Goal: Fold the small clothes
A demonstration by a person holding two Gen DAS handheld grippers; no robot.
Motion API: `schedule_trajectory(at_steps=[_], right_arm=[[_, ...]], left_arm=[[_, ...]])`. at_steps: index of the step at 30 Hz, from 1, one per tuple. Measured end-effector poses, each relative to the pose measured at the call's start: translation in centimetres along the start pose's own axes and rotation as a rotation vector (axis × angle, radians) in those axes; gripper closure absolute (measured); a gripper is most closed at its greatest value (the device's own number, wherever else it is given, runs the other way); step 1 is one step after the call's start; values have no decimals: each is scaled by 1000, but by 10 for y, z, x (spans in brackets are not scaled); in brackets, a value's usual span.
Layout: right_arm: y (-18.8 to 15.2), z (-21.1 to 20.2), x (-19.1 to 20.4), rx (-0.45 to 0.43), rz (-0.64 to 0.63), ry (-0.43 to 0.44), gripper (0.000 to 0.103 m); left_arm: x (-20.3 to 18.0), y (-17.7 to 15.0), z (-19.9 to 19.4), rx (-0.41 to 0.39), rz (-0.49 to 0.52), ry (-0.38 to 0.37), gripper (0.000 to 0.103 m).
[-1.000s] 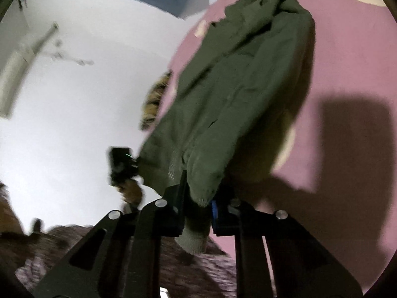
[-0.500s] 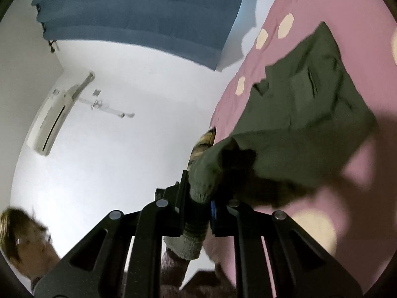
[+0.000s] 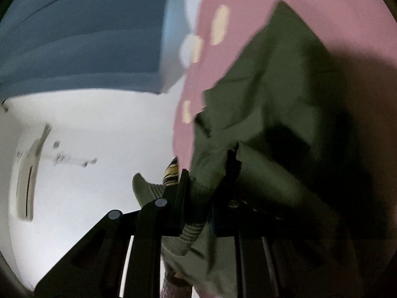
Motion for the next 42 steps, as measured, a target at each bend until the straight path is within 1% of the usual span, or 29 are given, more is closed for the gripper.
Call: schedule_trajectory(at_steps=[1,3,5,8,14,17,18,19,20,21,23,24,25,26,28,29,30,32,34,37,38,41,42], right_arm=[[4,4,-6,-3,17,-14,88],[8,10,-15,-8,34,-32,88],[10,10,-17,-7,43,-21,88],[8,6,-18,4,51,-7,87],[14,7,-14,-9,63,22,77],[14,0,-10,-25,63,32,72],[15,-2,-9,-31,61,30,70],[15,-5,-8,-39,59,29,65],[14,-11,-5,-49,50,32,60],[14,-15,-4,-56,39,31,57],[13,-25,5,-79,-10,8,44],[11,-32,13,-100,-61,-29,42],[10,-37,21,-122,-118,-77,36],[10,-40,26,-136,-159,-112,33],[10,-43,42,-153,-283,-203,32],[10,-43,46,-154,-320,-228,31],[11,-40,54,-149,-388,-271,31],[11,-36,59,-138,-475,-330,31],[11,-25,66,-117,-580,-410,31],[12,-5,71,-60,-700,-485,31],[13,1,73,-43,-735,-505,31],[15,11,72,3,-800,-530,31],[16,16,72,17,-818,-535,31]], left_arm=[[5,3,4,10,-11,16,84],[14,5,5,23,-53,24,82],[15,6,2,26,-66,11,78],[12,7,-6,24,-59,-3,77],[4,15,-30,-29,-52,2,70],[1,20,-48,-61,-22,31,65],[0,21,-58,-73,4,57,64],[-3,22,-59,-80,26,77,64],[-6,22,-66,-87,73,111,62],[-10,23,-67,-92,113,138,59],[-25,20,-75,-98,250,213,49],[-30,19,-75,-93,297,233,48],[-39,17,-74,-81,371,263,46],[-46,16,-71,-70,428,290,43],[-62,13,-63,-44,558,336,38],[-70,13,-55,-25,624,352,34],[-78,14,-45,3,688,360,33],[-82,18,-27,42,750,380,31],[-85,21,-10,77,812,416,31],[-84,27,14,130,888,472,31],[-83,29,20,151,902,478,31],[-79,32,37,210,942,482,31],[-79,32,43,229,970,493,31]])
Point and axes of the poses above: each gripper's, at about its wrist camera, not at the fingertips, and z roughly the way its jaws point, x to its left, y to its top, the point moved 2 cm from there along z, roughly the way its jaws point, and after that the axes turned 9 degrees about z, right-handed, at the moved point
